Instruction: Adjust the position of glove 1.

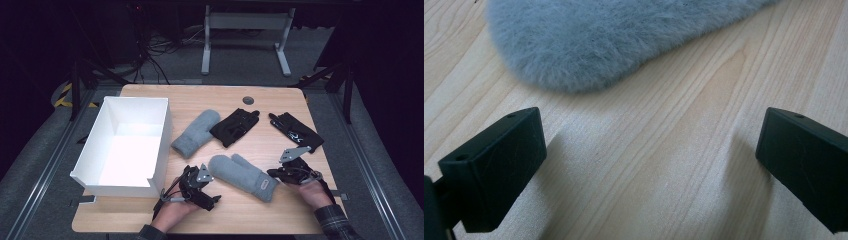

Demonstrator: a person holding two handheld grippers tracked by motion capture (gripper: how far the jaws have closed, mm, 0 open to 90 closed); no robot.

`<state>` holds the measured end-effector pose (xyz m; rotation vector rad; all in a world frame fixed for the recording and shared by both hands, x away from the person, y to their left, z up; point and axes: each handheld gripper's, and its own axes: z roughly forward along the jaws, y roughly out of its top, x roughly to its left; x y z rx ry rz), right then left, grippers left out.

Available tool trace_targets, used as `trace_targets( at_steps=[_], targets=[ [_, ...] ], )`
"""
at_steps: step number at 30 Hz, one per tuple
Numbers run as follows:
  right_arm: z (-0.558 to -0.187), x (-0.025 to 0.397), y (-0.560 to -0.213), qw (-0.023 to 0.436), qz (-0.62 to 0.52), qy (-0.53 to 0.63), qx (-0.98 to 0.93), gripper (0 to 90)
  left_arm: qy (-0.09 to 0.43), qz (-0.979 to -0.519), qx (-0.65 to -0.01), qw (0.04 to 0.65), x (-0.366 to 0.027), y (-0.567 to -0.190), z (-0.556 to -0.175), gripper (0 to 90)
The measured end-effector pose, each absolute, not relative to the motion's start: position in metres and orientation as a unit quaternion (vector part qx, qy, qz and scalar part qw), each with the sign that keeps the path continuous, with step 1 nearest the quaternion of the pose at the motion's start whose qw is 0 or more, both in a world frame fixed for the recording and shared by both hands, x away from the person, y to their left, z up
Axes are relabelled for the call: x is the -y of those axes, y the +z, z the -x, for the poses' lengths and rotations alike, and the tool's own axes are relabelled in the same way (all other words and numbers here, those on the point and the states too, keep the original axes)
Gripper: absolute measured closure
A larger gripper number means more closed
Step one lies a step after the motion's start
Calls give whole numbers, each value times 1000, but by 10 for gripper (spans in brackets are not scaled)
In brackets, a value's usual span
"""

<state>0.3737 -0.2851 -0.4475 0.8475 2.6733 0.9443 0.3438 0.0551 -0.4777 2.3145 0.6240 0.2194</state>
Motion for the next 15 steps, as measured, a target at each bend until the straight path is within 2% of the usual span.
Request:
trace_targets(
  at_steps=[4, 7, 9, 10, 11, 13, 14, 15],
  targets=[
    [-366, 284, -448, 89, -278, 319, -902, 900, 85, -898, -249, 353, -55, -476, -344, 13],
    [-364, 285, -446, 90, -279, 321, -901, 900, 87, -898, -258, 346, -55, -470, -344, 170],
    [-363, 286, -445, 91, -279, 324, -899, 900, 93, -897, -261, 345, -54, -467, -346, 227],
    [-363, 286, -445, 91, -279, 324, -899, 900, 93, -897, -261, 345, -54, -467, -346, 322],
    [-363, 287, -445, 90, -280, 323, -899, 900, 98, -895, -267, 345, -54, -465, -346, 322],
    [-362, 288, -446, 88, -282, 324, -899, 900, 106, -891, -271, 349, -52, -461, -349, 493],
    [-361, 290, -446, 88, -282, 322, -899, 900, 107, -889, -275, 349, -51, -458, -352, 676],
    [-360, 291, -446, 87, -282, 324, -899, 900, 110, -889, -280, 345, -48, -455, -355, 733]
  ],
)
